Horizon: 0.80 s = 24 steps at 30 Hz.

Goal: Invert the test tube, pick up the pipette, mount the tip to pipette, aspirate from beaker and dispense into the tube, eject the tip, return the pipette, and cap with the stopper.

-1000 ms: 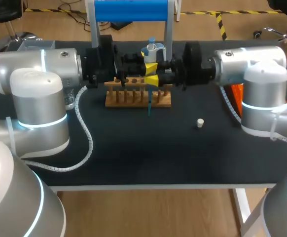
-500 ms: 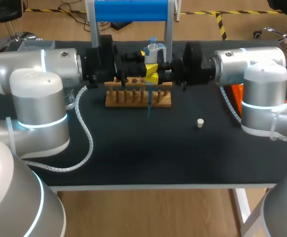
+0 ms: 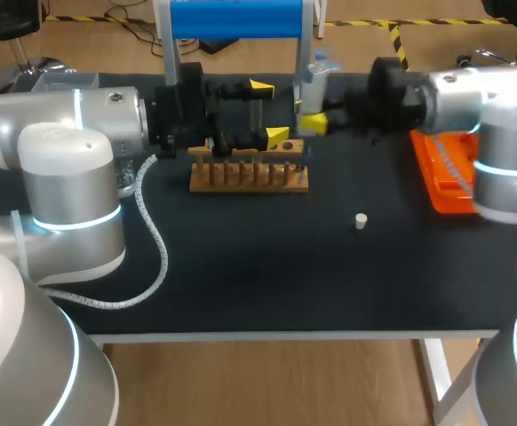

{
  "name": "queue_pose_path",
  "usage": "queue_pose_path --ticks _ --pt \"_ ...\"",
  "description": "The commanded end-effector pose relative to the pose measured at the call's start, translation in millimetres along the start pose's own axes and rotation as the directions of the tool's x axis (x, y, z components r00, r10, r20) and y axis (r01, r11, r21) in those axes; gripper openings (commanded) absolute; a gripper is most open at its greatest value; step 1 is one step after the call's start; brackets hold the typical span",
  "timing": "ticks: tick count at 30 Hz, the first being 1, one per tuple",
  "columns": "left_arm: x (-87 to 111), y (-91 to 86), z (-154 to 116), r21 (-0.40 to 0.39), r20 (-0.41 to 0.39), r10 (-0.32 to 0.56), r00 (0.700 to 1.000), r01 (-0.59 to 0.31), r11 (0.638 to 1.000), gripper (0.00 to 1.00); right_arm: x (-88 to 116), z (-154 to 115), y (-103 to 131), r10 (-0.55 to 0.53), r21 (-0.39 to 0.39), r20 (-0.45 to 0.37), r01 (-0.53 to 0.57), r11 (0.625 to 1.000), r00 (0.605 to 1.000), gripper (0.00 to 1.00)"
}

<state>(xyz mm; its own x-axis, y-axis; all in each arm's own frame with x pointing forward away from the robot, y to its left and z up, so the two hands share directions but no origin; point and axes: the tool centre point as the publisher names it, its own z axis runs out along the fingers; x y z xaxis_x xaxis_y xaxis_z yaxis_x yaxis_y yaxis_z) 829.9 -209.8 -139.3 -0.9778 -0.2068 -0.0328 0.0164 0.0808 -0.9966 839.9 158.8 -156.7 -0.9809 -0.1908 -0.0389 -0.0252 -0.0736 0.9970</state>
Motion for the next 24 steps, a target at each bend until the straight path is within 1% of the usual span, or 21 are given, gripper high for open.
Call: queue_pose_path --ticks 1,4,8,11,12,21,24 --pt "-0.2 1.0 1.0 0.002 0.001 0.001 1.000 -0.001 1.000 1.00 -1.0 -58.2 4.7 -0.011 0.014 -0.047 0.011 1.000 0.999 0.00" --pt "-0.2 1.0 1.0 0.002 0.001 0.001 1.000 -0.001 1.000 1.00 -3.9 -86.5 5.6 -0.008 0.013 -0.047 0.009 1.000 0.999 0.00" --pt "-0.2 1.0 1.0 0.002 0.001 0.001 1.000 -0.001 1.000 1.00 -9.2 -126.3 11.2 -0.007 0.004 -0.020 0.007 1.000 1.000 0.00" --pt "-0.2 1.0 1.0 0.002 0.001 0.001 1.000 -0.001 1.000 1.00 -9.5 -154.6 16.1 -0.035 0.025 -0.013 0.036 0.999 0.999 0.00" --pt "-0.2 1.0 1.0 0.002 0.001 0.001 1.000 -0.001 1.000 1.00 -10.2 -165.0 17.7 -0.027 0.021 -0.010 0.027 0.999 1.000 0.00" --pt "-0.2 1.0 1.0 0.002 0.001 0.001 1.000 -0.001 1.000 1.00 -12.2 -245.9 28.5 -0.033 0.018 0.055 0.032 0.999 0.998 0.00" --pt "-0.2 1.0 1.0 0.002 0.001 0.001 1.000 -0.001 1.000 1.00 -11.3 -267.4 30.2 -0.057 0.020 0.042 0.056 0.998 0.997 0.00"
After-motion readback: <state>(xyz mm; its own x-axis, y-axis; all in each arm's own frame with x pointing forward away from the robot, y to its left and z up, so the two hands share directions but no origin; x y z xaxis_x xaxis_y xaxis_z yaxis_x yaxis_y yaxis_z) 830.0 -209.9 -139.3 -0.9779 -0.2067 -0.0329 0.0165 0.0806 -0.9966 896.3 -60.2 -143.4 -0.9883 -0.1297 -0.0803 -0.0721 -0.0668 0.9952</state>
